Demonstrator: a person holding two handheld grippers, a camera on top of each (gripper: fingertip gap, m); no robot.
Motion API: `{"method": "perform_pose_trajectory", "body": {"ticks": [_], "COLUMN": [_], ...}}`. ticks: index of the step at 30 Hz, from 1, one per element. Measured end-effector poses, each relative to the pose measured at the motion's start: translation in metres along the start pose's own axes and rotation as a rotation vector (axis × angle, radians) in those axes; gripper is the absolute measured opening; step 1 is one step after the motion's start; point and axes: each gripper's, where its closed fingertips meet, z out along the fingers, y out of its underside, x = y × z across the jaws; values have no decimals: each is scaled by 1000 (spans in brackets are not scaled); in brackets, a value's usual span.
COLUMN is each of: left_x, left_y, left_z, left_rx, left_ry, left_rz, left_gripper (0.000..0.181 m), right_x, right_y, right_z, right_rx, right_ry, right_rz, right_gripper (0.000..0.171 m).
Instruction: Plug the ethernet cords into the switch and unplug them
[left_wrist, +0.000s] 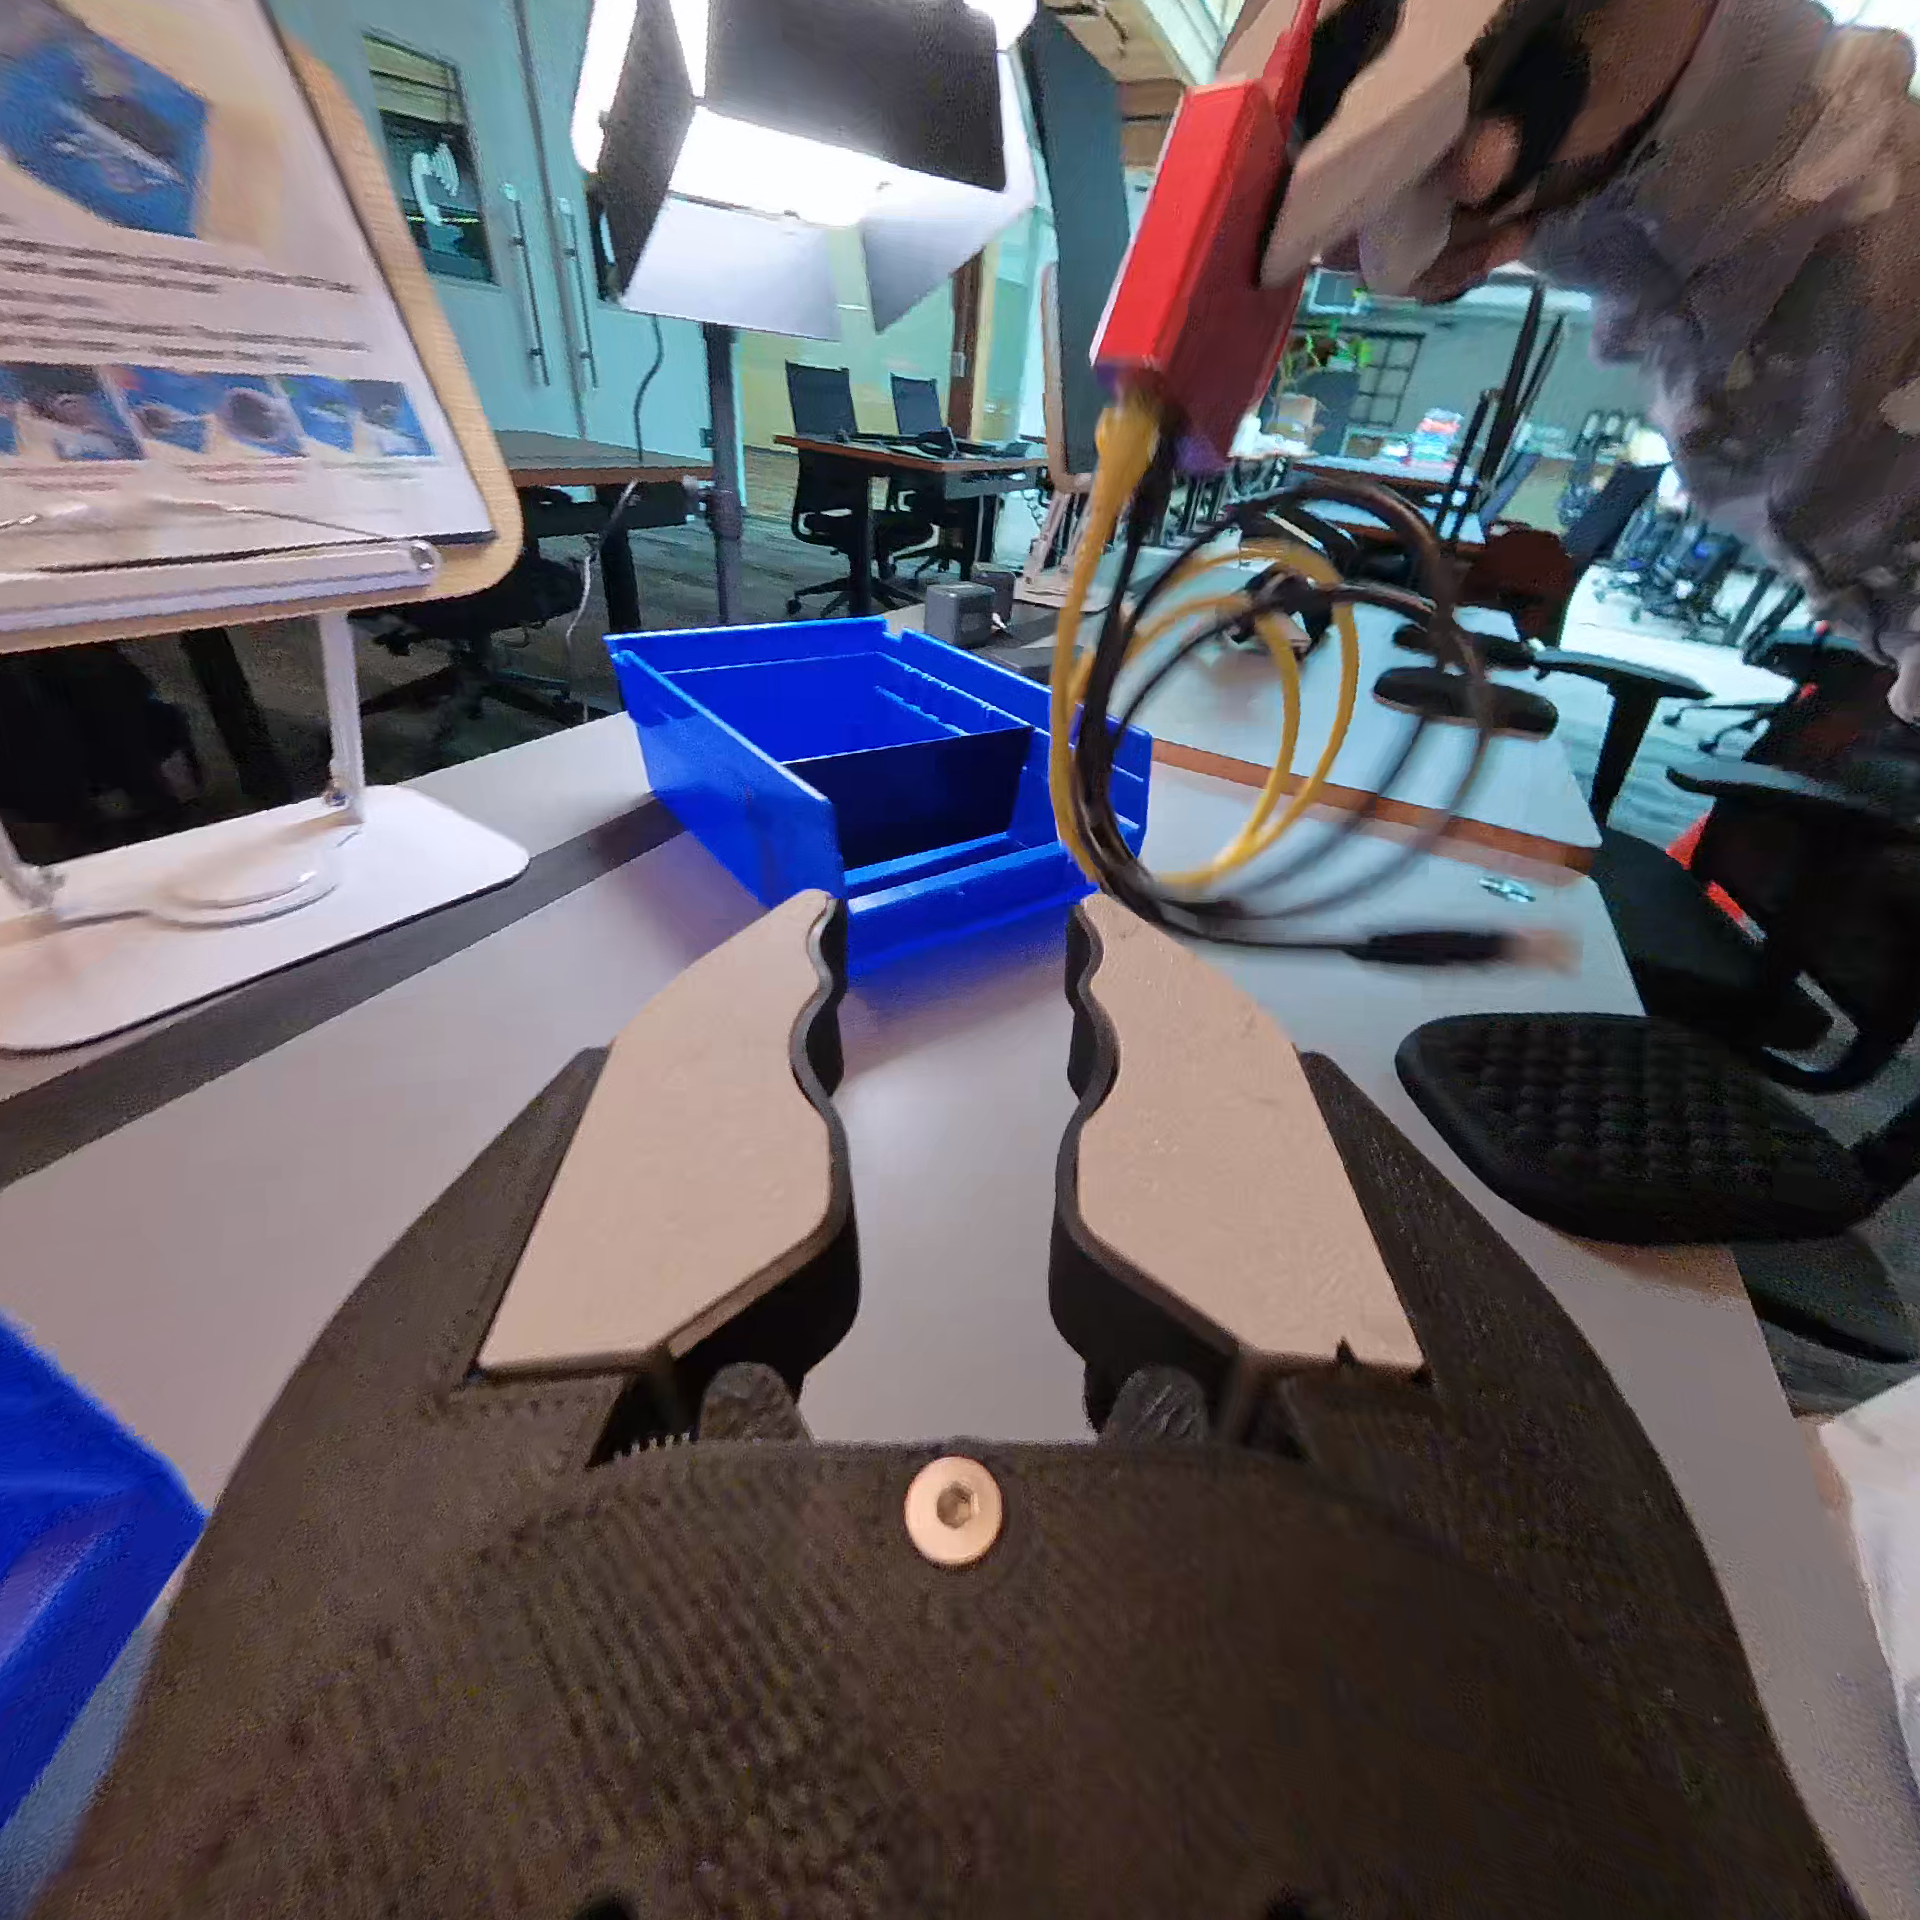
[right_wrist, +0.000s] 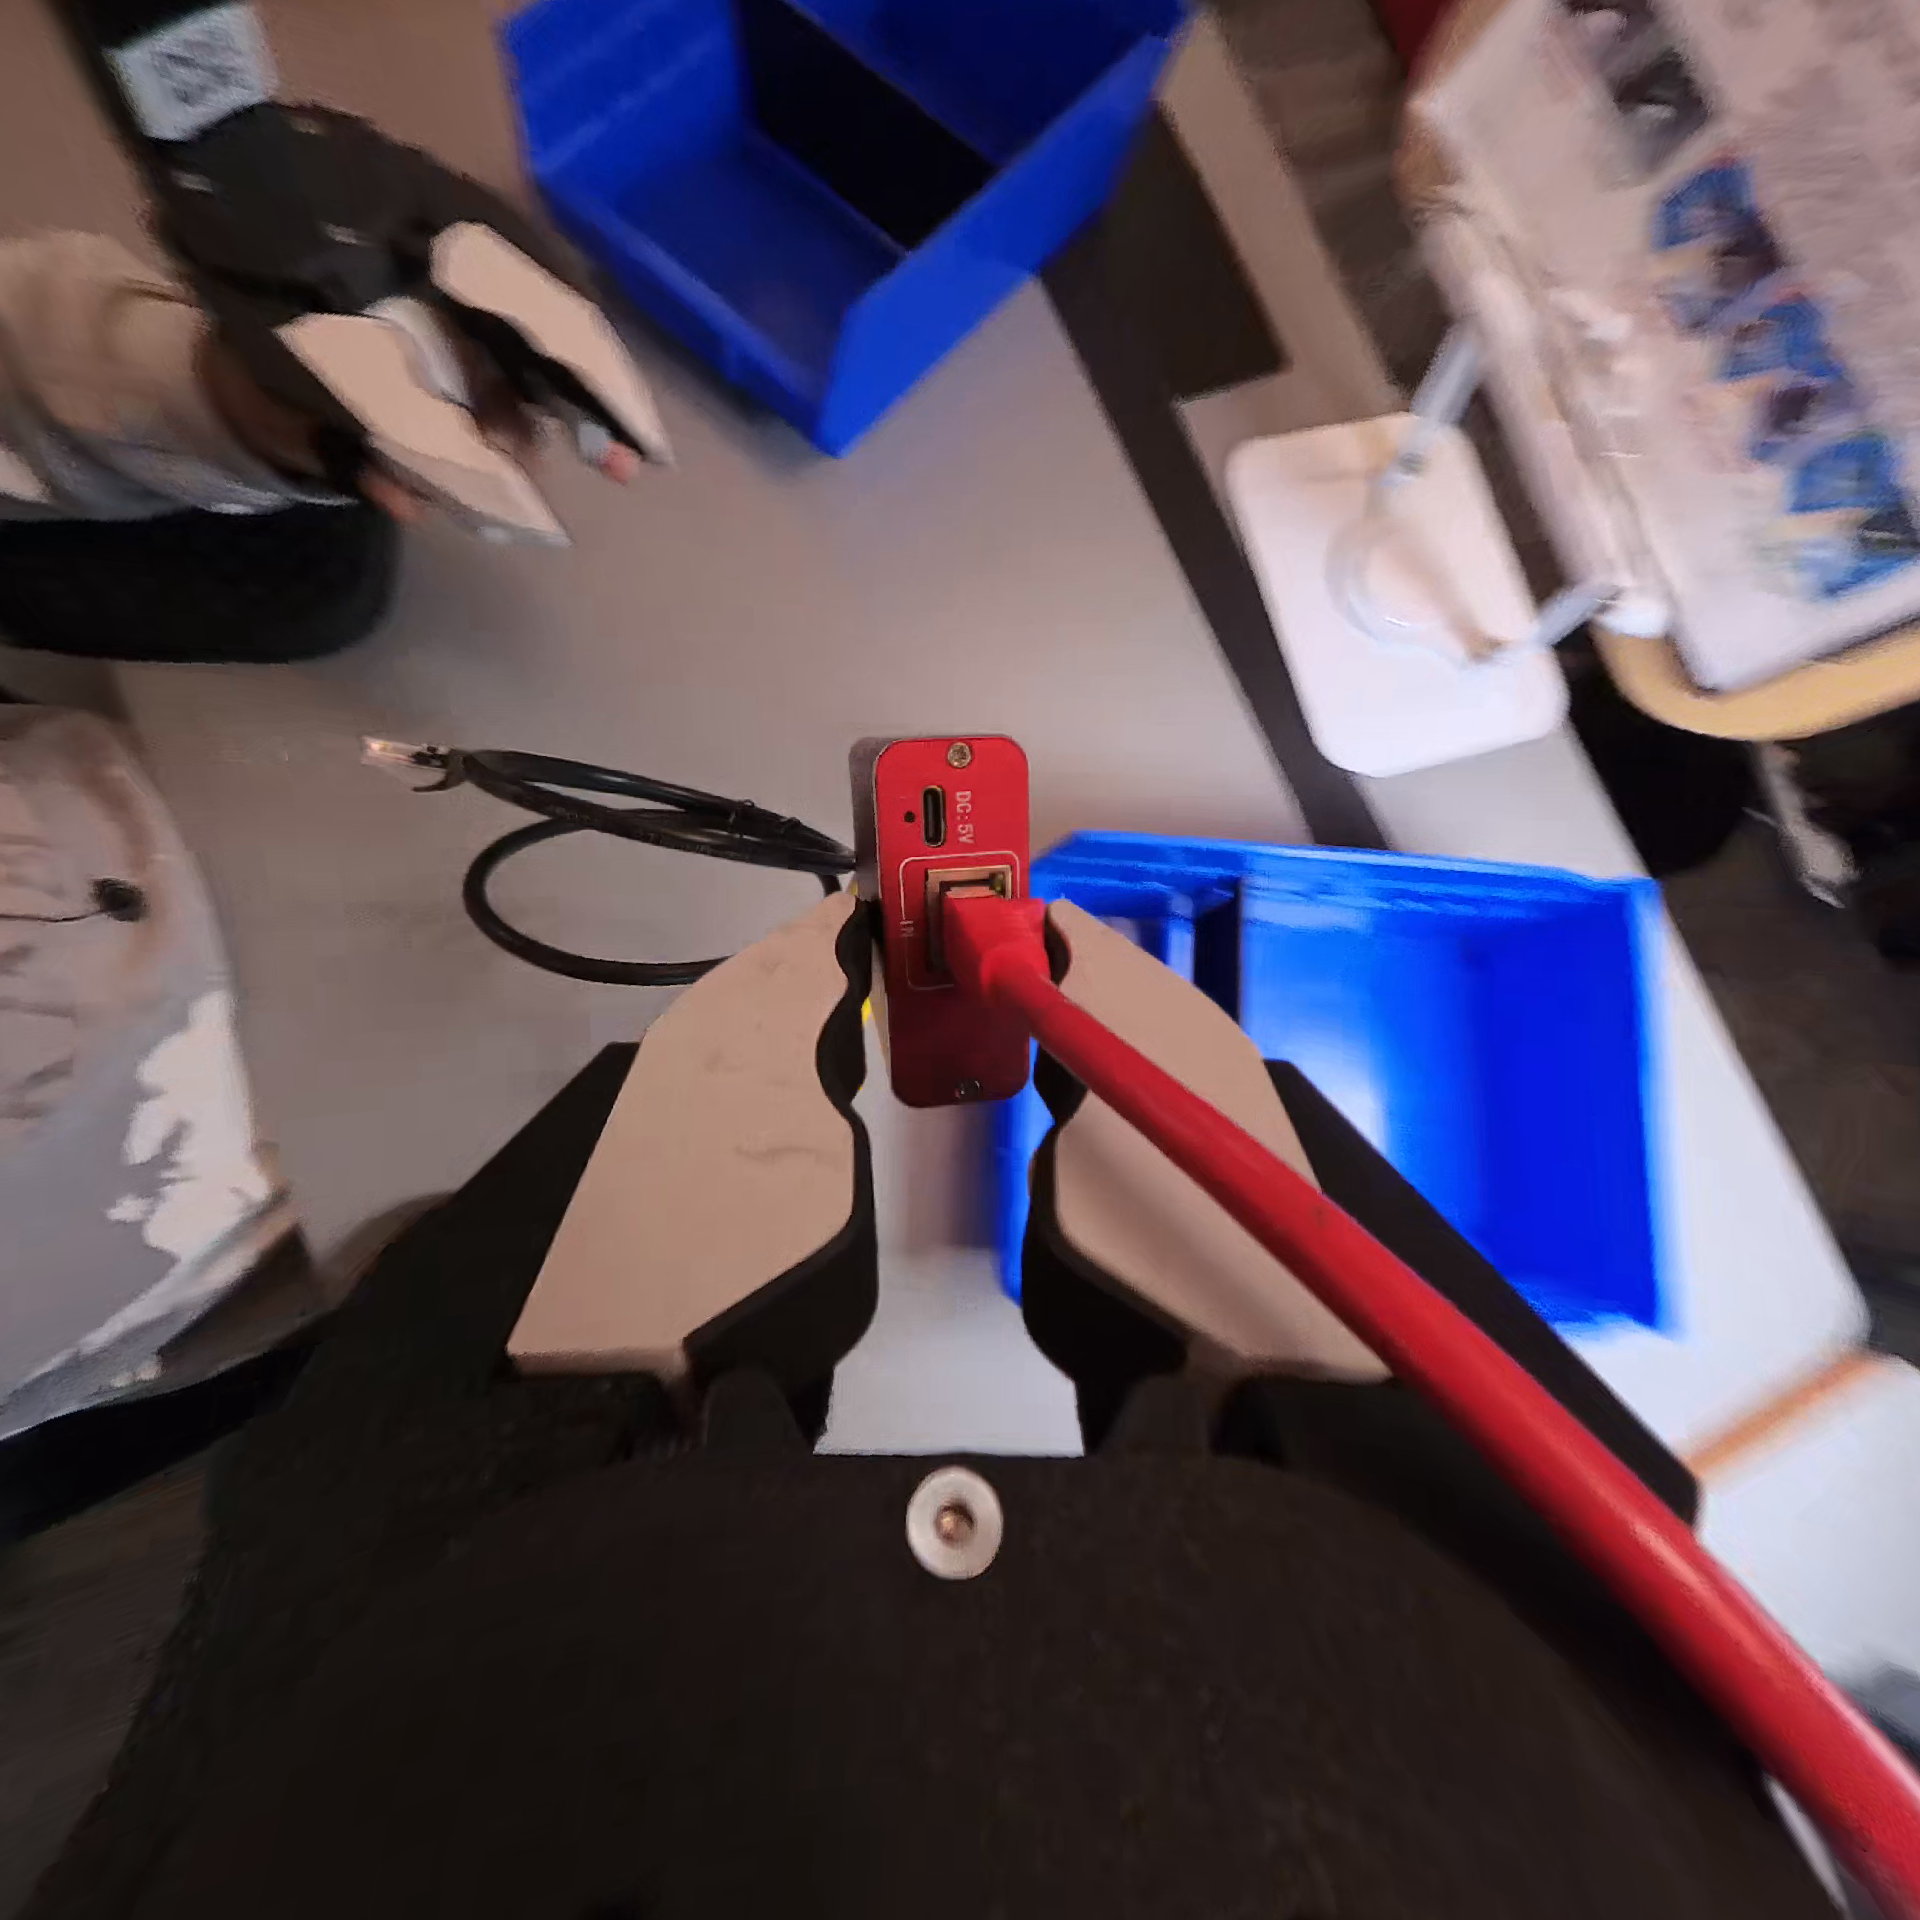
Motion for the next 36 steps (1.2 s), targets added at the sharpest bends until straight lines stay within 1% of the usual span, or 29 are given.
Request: {"method": "perform_pose_trajectory", "body": {"ticks": [4, 7, 10, 13, 17, 19, 21, 23, 27, 31, 33, 35, 36], "left_x": [-8, -9, -8, -9, -10, -11, -12, -14, -15, -15, -16, -16, -16], "left_y": [6, 12, 17, 19, 22, 23, 24, 25, 29, 30, 31, 33, 34], "left_z": [-11, -14, -13, -12, -11, -11, -11, -11, -10, -10, -10, -9, -8], "left_rx": [7, -10, -32, -48, -83, -101, -121, -138, -169, -177, -184, -191, -195], "left_ry": [-27, -40, -53, -70, -100, -125, -151, -178, -198, -201, -201, -190, -183], "left_rz": [-40, -21, 5, 36, 61, 77, 96, 106, 123, 142, 151, 146, 140], "left_gripper": [40, 40, 40, 40, 40, 40, 40, 39, 39, 39, 39, 39, 39], "right_x": [81, 140, 188, 218, 237, 238, 241, 243, 241, 240, 240, 232, 231], "right_y": [-4, 2, 21, 55, 106, 120, 121, 116, 117, 108, 108, 114, 117], "right_z": [-35, -46, -35, 1, 61, 87, 103, 109, 109, 99, 94, 100, 104], "right_rx": [-84, -137, -173, -219, -303, -311, -281, -263, -311, -236, -208, -233, -237], "right_ry": [256, 455, 596, 636, 612, 567, 557, 529, 413, 284, 266, 242, 259], "right_rz": [25, 29, 50, 85, 129, 158, 174, 217, 345, 500, 535, 544, 523], "right_gripper": [28, 28, 28, 28, 28, 28, 28, 27, 27, 27, 27, 27, 27]}}
